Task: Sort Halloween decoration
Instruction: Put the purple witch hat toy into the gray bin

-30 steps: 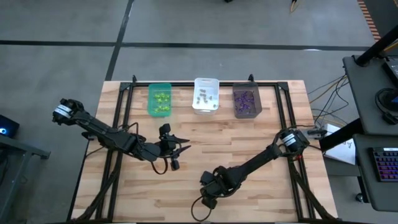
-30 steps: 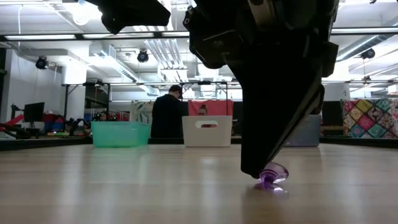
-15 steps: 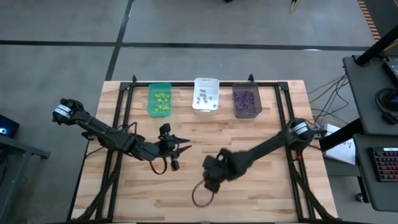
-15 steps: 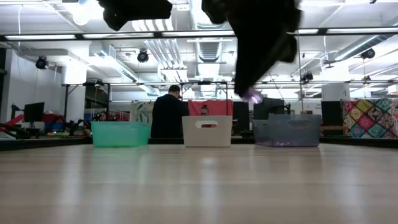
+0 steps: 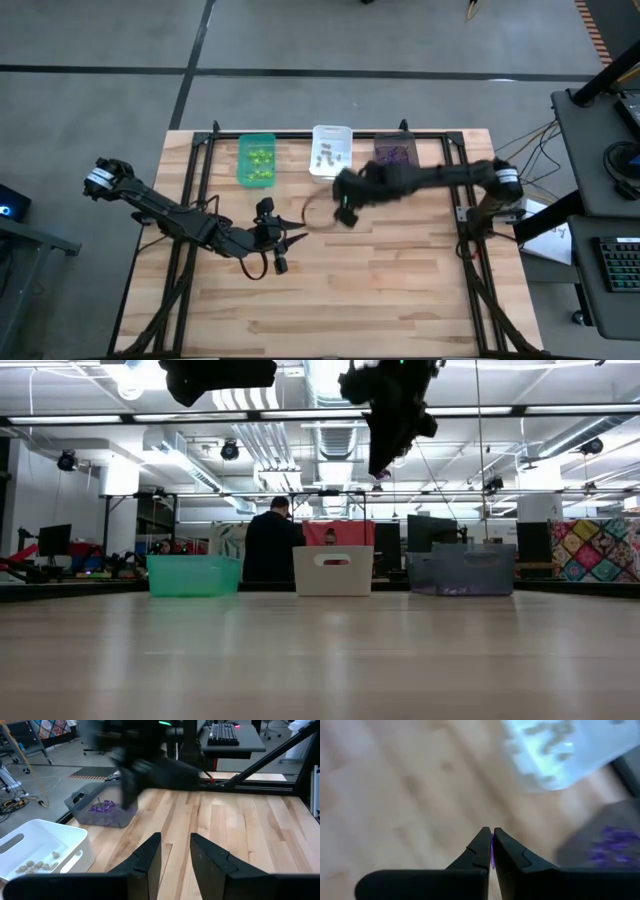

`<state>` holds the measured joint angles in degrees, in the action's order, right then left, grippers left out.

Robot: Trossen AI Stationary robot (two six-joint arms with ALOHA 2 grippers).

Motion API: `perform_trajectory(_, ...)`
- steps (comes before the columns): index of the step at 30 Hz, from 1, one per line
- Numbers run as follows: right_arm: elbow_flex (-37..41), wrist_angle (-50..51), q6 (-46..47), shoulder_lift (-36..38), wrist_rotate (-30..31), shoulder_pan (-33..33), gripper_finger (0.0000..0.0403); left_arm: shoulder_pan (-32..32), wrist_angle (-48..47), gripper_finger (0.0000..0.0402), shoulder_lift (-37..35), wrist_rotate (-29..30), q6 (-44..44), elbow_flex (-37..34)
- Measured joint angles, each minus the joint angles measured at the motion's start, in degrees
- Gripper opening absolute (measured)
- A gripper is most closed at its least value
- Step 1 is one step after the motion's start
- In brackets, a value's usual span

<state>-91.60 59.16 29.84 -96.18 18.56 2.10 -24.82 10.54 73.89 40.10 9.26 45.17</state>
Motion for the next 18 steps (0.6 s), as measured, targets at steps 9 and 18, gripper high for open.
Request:
perform_trajectory(9, 0.37, 6.09, -12.62, -0.18, 3.88, -19.21, 0.0009, 0.02, -0.02, 0.0086, -0.04, 0.00, 0.01, 0.01)
perform_trajectory(18, 8.98, 0.07, -28.91, -0.10, 7.12, -34.38, 0.0009, 0.07, -0.52, 0.0086, -0.04, 0.23, -0.07, 0.00)
